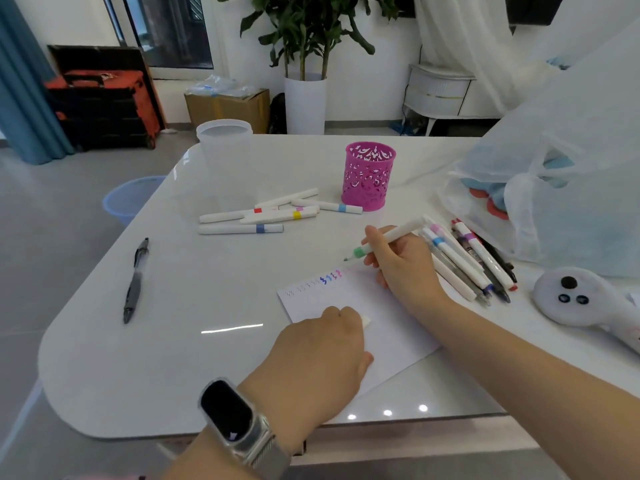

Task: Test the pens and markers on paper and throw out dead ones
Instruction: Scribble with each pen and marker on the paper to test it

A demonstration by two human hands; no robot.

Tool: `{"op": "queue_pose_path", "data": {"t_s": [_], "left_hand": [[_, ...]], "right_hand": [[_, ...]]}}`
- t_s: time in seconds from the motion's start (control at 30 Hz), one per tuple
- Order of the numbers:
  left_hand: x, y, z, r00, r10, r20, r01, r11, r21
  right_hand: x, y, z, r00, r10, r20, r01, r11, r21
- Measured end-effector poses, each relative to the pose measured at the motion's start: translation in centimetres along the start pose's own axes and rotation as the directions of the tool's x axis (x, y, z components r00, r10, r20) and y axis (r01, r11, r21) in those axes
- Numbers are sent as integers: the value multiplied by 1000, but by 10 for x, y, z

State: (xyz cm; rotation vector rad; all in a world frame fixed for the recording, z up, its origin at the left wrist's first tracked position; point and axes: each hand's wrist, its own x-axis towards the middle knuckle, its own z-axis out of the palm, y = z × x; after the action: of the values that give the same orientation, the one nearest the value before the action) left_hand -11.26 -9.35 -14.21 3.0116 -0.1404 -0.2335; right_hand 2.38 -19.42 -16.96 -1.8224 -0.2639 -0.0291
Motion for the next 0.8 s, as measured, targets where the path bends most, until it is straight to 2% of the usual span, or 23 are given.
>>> {"op": "queue_pose_path", "data": {"t_s": [0.3,0.8], "left_hand": [[-2,0,1,1000,-3,24,2,999,33],[5,-4,4,999,-15,32,16,999,-48]], "right_hand": [[2,4,0,997,-67,-46,64,996,-56],[6,6,1,996,-82,34,87,982,-168]]}}
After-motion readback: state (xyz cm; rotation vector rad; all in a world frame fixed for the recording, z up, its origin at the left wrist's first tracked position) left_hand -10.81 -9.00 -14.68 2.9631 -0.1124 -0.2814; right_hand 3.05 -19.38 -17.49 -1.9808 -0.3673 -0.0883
